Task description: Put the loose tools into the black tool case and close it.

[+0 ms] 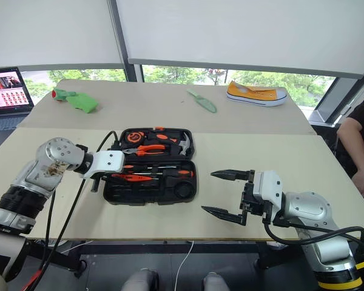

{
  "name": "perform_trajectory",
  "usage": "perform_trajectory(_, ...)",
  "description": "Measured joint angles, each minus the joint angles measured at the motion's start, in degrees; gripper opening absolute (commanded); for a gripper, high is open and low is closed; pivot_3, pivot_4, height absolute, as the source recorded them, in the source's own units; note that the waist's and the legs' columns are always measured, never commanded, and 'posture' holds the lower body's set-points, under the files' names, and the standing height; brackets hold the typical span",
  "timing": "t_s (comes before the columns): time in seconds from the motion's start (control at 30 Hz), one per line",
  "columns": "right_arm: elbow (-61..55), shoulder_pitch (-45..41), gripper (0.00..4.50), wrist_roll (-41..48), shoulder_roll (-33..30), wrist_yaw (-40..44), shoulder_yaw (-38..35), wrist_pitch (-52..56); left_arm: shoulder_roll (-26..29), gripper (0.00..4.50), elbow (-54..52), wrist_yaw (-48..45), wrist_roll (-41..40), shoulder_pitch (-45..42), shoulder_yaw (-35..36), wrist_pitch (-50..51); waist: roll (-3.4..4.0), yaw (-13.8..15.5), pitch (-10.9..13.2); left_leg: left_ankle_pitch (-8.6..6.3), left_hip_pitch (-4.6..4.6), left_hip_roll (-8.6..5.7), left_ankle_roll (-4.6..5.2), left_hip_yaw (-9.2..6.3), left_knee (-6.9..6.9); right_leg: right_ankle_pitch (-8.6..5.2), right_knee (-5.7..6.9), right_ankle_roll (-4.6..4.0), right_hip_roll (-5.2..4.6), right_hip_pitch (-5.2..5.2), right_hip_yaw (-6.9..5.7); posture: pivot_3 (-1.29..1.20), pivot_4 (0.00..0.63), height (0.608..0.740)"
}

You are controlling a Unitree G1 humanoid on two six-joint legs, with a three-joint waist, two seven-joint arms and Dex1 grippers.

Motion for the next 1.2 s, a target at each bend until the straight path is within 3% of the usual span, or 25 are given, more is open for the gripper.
perform_trajectory(0.4, -0.1, 0.0, 4.5, 0.6, 0.0, 0.1, 0.8, 0.4, 0.7, 0.47, -2.8, -0.3, -1.5, 3.6, 3.0, 2.0, 0.03, -0.3, 0.0, 0.0, 0.02, 0.0, 0.01, 0.01, 0.01, -0.08, 0.23, -0.12, 0.02, -0.11, 0.08, 0.0, 0.15, 0.74)
perform_trajectory(0.73, -0.2, 0.6, 4.5, 0.9, 0.0, 0.5, 0.9, 0.5, -1.6, 0.47, 3.1, -3.0, -10.8, 6.0, 8.8, -9.0, -0.01, -0.2, 0.0, 0.0, -0.08, -0.01, 0.01, 0.01, 0.02, -0.08, 0.22, -0.12, 0.02, -0.18, 0.06, 0.0, 0.15, 0.74)
perform_trajectory(1.2, -0.2, 0.6, 4.5, 1.0, 0.0, 0.5, 1.1, 1.2, -1.9, 0.47, 5.1, 1.2, -3.4, 3.5, 5.9, -9.4, -0.01, -0.2, 0.0, 0.0, -0.08, 0.0, 0.01, 0.01, 0.02, -0.08, 0.24, -0.11, 0.04, -0.19, 0.07, 0.0, 0.15, 0.74)
